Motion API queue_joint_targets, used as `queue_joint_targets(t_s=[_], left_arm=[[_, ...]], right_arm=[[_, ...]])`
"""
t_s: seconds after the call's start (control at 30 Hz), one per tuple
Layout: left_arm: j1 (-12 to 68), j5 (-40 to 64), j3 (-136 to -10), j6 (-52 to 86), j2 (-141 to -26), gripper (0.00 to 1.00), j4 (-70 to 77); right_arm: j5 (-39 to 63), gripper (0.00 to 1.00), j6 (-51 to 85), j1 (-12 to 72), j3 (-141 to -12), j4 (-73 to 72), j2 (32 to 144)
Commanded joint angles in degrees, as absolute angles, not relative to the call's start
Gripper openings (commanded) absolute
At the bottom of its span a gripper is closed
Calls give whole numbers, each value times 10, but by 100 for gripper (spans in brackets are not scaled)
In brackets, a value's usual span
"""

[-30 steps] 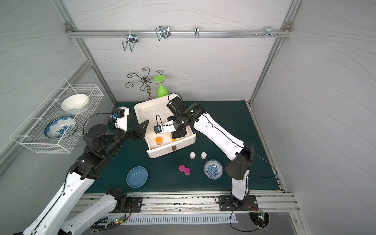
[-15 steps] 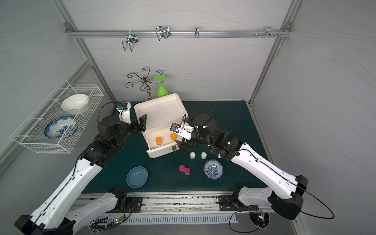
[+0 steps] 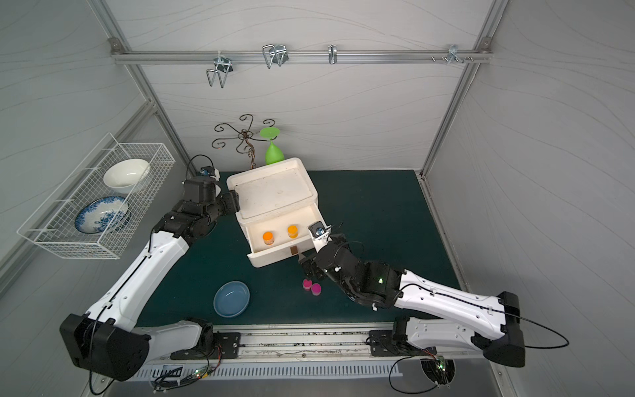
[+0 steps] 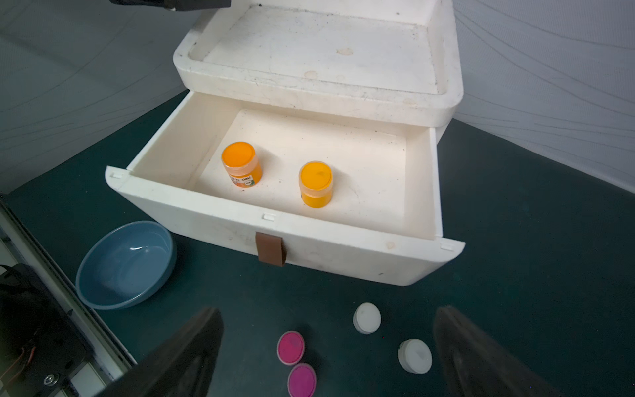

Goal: Put the paint cans in the drawer according to color
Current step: Close the drawer of the storage box.

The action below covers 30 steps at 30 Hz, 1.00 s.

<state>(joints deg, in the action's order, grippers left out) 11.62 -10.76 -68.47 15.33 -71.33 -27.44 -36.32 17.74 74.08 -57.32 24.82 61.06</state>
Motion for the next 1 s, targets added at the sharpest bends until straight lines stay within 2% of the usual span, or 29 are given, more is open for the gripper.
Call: queue_joint_targets(t_s=[0.0, 0.07, 0.23, 0.53, 0.97], left_arm=[[111, -76, -709, 165, -728, 56, -252], [111, -85, -716, 164, -743, 51, -258], [111, -112, -721, 160, -770, 50, -267], [112, -96, -735, 165, -782, 25, -288], [125, -81, -748, 187, -787, 19, -307]], right_arm=[[-380, 99, 217, 758, -577, 216, 644], [-384, 99, 218, 767, -586, 219, 669], [-398, 99, 248, 777, -584, 201, 701], [-388, 99, 281, 777, -558, 111, 746], [-390, 99, 316, 786, -598, 37, 846]])
